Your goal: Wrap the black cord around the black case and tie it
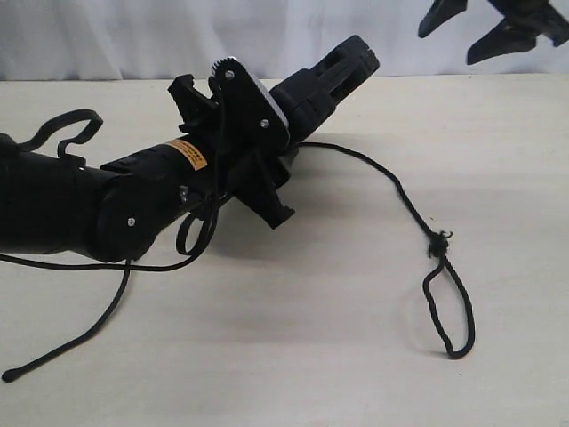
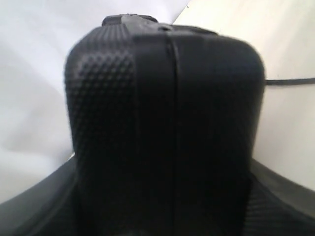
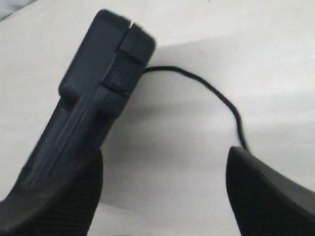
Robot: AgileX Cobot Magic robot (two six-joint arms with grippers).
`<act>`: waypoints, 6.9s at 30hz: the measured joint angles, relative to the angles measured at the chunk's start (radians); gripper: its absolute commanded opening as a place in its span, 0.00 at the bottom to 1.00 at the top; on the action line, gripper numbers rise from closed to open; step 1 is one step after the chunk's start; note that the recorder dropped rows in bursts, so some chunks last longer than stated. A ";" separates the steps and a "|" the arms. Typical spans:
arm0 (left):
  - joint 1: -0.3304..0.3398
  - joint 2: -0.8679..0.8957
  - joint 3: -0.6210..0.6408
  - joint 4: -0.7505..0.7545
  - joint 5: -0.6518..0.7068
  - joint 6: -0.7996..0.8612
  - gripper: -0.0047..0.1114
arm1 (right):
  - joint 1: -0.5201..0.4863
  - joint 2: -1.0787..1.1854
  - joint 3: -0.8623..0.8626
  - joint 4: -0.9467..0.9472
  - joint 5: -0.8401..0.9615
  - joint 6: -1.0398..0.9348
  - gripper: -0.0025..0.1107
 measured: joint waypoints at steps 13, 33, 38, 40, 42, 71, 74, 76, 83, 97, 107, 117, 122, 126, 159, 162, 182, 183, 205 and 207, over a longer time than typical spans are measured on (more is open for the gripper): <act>-0.040 0.047 -0.006 -0.312 0.002 -0.084 0.04 | -0.006 -0.022 0.296 -0.090 0.012 -0.374 0.59; -0.040 0.047 -0.008 -0.318 0.020 -0.071 0.04 | 0.062 -0.197 0.767 -0.342 -0.159 -0.171 0.59; -0.040 0.047 -0.010 -0.318 0.024 -0.069 0.04 | 0.062 -0.110 0.775 -0.240 -0.242 -0.133 0.59; -0.040 0.047 -0.010 -0.311 0.027 -0.069 0.04 | 0.062 -0.069 0.775 -0.258 -0.275 -0.071 0.59; -0.040 0.047 -0.010 -0.301 0.028 -0.069 0.04 | 0.062 -0.035 0.775 -0.321 -0.278 -0.032 0.59; -0.040 0.047 -0.010 -0.286 0.036 -0.055 0.04 | 0.062 -0.070 0.832 -0.380 -0.473 -2.216 0.35; -0.040 0.047 -0.010 -0.286 0.038 -0.053 0.04 | 0.062 -0.056 0.834 -0.380 -0.490 -2.216 0.35; -0.040 0.047 -0.010 -0.286 0.038 -0.053 0.04 | 0.062 -0.054 0.834 -0.380 -0.497 -2.216 0.35; -0.040 0.047 -0.010 -0.286 0.038 -0.053 0.04 | 0.084 -0.054 0.884 -0.439 -0.525 -2.216 0.35; -0.040 0.047 -0.010 -0.278 0.039 -0.053 0.04 | 0.131 -0.040 0.928 -0.448 -0.667 -2.216 0.35; -0.040 0.047 -0.010 -0.278 0.039 -0.053 0.04 | 0.131 -0.049 0.930 -0.339 -0.583 -2.146 0.06; -0.040 0.047 -0.010 -0.278 0.040 -0.053 0.04 | 0.131 -0.211 0.932 0.242 -0.582 -1.916 0.06; -0.040 0.047 -0.010 -0.275 0.046 -0.053 0.04 | 0.131 -0.233 0.932 0.300 -0.628 -1.609 0.06; -0.040 0.047 -0.010 -0.275 0.048 -0.051 0.04 | 0.131 -0.233 0.932 0.300 -0.631 -1.376 0.06; -0.040 0.047 -0.010 -0.234 0.071 -0.045 0.04 | 0.035 -0.233 0.932 0.583 -0.486 -0.849 0.06; -0.040 0.047 -0.010 -0.232 0.071 -0.045 0.04 | 0.086 -0.233 0.932 0.587 -0.518 -0.832 0.06; -0.032 0.047 -0.010 0.019 0.149 -0.030 0.25 | 0.143 -0.233 0.854 0.587 -0.609 -0.910 0.06; -0.032 0.047 -0.012 0.023 0.159 -0.008 0.32 | 0.143 -0.233 0.854 0.587 -0.609 -0.913 0.06; 0.000 -0.297 -0.051 -0.116 0.419 -0.011 0.82 | 0.143 -0.233 0.854 0.585 -0.605 -0.925 0.06; 0.047 -0.311 -0.101 -0.210 0.502 -0.015 0.82 | 0.143 -0.233 0.854 0.585 -0.603 -0.925 0.06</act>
